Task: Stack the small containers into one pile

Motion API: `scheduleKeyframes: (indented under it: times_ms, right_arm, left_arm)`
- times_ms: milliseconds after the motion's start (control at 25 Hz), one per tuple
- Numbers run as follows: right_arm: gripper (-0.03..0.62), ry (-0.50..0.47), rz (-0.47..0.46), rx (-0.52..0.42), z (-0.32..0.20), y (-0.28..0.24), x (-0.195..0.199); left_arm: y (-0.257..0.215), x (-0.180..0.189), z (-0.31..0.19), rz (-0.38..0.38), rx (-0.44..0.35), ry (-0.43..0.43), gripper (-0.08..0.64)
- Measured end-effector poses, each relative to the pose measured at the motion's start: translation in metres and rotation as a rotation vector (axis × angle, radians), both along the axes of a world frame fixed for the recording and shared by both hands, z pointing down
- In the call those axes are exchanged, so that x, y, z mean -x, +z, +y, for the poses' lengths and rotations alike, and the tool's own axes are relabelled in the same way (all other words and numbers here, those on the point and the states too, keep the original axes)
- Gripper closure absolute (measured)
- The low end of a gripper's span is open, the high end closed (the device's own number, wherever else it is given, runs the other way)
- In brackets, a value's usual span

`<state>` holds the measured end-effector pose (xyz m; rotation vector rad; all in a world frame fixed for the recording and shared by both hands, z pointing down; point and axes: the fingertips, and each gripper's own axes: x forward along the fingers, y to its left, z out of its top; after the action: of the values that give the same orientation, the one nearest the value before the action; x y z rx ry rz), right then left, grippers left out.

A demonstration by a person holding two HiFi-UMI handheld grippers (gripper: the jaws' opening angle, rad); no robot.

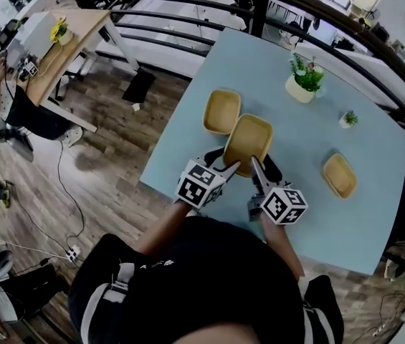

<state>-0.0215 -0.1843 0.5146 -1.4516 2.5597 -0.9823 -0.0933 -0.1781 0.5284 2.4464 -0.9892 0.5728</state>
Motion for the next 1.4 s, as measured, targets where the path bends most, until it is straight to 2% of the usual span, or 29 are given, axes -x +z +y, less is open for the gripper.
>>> scheduleKeyframes:
  times_ms: [160, 520, 840, 1400]
  right_arm:
    - [0.396, -0.016, 0.003, -0.015, -0.01, -0.005, 0.016]
    - [0.403, 0.025, 0.011, -0.051, -0.054, -0.016, 0.038]
    - [0.403, 0.004, 0.056, -0.033, -0.086, -0.007, 0.064]
    - [0.402, -0.014, 0.1, 0.038, -0.118, 0.026, 0.084]
  left_arm:
    - [-0.003, 0.016, -0.011, 0.003, -0.005, -0.009, 0.348]
    - [-0.007, 0.04, -0.05, 0.038, 0.004, 0.019, 0.348]
    - [0.005, 0.064, -0.077, 0.059, 0.038, 0.003, 0.348]
    - [0.034, 0.082, -0.103, 0.032, 0.093, -0.009, 0.348]
